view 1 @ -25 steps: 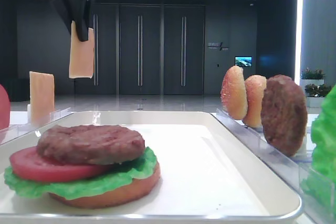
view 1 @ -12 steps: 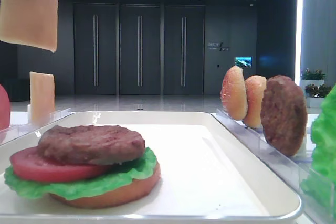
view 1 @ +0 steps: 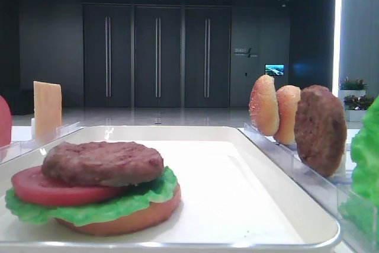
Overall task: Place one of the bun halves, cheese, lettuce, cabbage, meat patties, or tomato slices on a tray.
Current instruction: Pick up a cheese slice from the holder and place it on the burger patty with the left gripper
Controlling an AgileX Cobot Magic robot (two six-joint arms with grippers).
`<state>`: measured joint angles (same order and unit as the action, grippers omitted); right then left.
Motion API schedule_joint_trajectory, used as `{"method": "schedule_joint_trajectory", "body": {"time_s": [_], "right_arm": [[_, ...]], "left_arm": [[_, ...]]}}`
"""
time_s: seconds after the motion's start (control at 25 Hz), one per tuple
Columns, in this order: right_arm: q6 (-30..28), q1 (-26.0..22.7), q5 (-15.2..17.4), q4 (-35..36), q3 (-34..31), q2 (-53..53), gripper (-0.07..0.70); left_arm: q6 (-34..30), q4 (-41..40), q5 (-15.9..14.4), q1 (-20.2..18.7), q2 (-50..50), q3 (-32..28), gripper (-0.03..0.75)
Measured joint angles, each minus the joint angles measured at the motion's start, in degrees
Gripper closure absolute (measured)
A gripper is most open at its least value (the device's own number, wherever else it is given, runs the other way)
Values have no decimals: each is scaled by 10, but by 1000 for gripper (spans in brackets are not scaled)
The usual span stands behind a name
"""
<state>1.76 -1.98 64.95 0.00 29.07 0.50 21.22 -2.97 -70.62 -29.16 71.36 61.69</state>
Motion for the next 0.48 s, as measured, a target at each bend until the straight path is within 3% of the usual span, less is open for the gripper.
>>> {"method": "schedule_joint_trajectory", "body": {"time_s": [0.12, 0.24, 0.36, 0.48], "right_arm": [[0, 0, 0, 0, 0, 0, 388], [0, 0, 0, 0, 0, 0, 388], [0, 0, 0, 0, 0, 0, 388], [0, 0, 0, 0, 0, 0, 388]], "left_arm": [[0, 1, 1, 0, -2, -8, 687], [-1, 6, 21, 0, -2, -10, 687], [-37, 45, 68, 0, -2, -10, 688], [-115, 146, 126, 0, -2, -10, 688]]}}
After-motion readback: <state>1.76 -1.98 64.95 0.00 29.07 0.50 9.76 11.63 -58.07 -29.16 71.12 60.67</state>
